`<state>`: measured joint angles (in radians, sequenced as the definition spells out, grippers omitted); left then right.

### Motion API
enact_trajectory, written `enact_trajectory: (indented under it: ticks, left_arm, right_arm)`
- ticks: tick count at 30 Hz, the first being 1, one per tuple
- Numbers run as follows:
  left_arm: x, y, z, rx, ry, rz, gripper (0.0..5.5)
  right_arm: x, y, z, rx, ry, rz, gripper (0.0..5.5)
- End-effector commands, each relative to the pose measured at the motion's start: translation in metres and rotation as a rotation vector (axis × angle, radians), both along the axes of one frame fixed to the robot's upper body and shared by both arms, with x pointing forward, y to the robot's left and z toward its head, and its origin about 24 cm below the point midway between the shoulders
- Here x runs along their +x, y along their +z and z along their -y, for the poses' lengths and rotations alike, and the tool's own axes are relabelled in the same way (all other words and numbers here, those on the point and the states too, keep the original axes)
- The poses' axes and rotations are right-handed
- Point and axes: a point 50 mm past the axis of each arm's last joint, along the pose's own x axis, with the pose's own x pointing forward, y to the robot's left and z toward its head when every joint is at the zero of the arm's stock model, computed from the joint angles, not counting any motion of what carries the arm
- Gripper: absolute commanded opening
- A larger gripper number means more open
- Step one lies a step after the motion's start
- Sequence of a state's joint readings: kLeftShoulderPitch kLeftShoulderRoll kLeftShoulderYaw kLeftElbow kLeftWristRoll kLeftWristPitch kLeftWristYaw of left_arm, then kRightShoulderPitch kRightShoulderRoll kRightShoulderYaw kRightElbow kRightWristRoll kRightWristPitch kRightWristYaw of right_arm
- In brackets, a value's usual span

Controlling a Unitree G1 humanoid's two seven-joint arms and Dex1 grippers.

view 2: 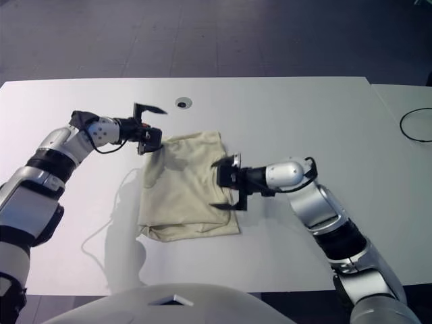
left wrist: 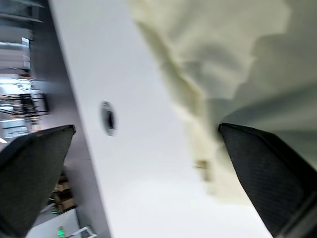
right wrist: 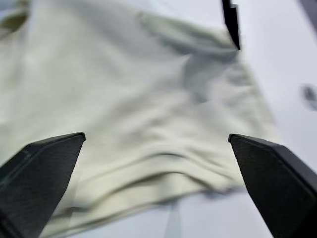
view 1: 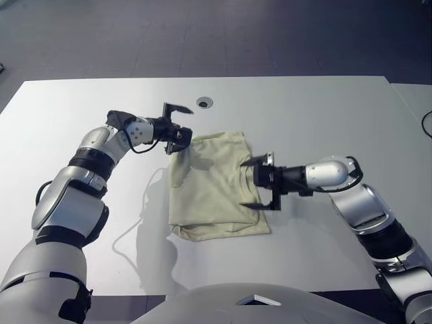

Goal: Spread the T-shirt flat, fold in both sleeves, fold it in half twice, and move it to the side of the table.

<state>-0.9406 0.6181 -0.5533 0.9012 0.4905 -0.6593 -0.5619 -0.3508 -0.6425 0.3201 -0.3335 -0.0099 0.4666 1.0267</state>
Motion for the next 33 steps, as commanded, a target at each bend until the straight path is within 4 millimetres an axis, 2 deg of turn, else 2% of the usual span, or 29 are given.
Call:
enact_trajectory:
  ticks: [1, 4, 5, 7, 9, 12, 14, 16, 21, 28, 29, 33]
  left_arm:
    - [-0.025, 0.038, -0.034, -0.215, -0.009, 0.082, 5.4]
    - [-0.073, 0.038, -0.074, -0.328, 0.069, -0.098, 5.4]
    - [-0.087, 0.034, -0.081, -0.315, 0.074, -0.073, 5.4]
    - [-0.116, 0.012, -0.08, -0.261, 0.012, -0.094, 5.4]
    - [-0.146, -0.009, -0.082, -0.207, -0.045, -0.16, 5.4]
    - [-0.18, -0.03, -0.098, -0.127, -0.095, -0.273, 5.4]
    - [-0.194, -0.041, -0.1, -0.118, -0.116, -0.332, 5.4]
    - [-0.202, -0.052, -0.093, -0.117, -0.132, -0.351, 5.4]
    - [-0.207, -0.072, -0.072, -0.124, -0.119, -0.34, 5.4]
    - [-0.22, -0.086, -0.04, -0.126, -0.157, -0.447, 5.4]
    - [-0.222, -0.087, -0.037, -0.119, -0.165, -0.462, 5.21]
    - [-0.222, -0.091, -0.034, -0.102, -0.162, -0.48, 4.43]
  right_arm:
    - [-0.006, 0.022, 0.025, 0.038, -0.086, 0.094, 5.38]
    - [-0.032, 0.016, 0.055, -0.036, -0.126, 0.138, 5.38]
    - [-0.043, 0.009, 0.067, -0.089, -0.144, 0.134, 5.38]
    - [-0.068, -0.008, 0.082, -0.161, -0.159, 0.052, 5.38]
    - [-0.086, -0.022, 0.09, -0.244, -0.108, 0.009, 5.38]
    - [-0.102, -0.033, 0.095, -0.296, -0.042, -0.03, 5.38]
    - [-0.105, -0.037, 0.092, -0.294, -0.016, -0.019, 5.38]
    - [-0.101, -0.039, 0.083, -0.28, 0.011, 0.022, 5.38]
    - [-0.09, -0.047, 0.067, -0.284, 0.074, 0.112, 5.38]
    - [-0.08, -0.063, 0.047, -0.265, 0.156, 0.168, 5.38]
    - [-0.08, -0.065, 0.044, -0.258, 0.167, 0.168, 5.4]
    - [-0.079, -0.071, 0.032, -0.231, 0.217, 0.182, 4.67]
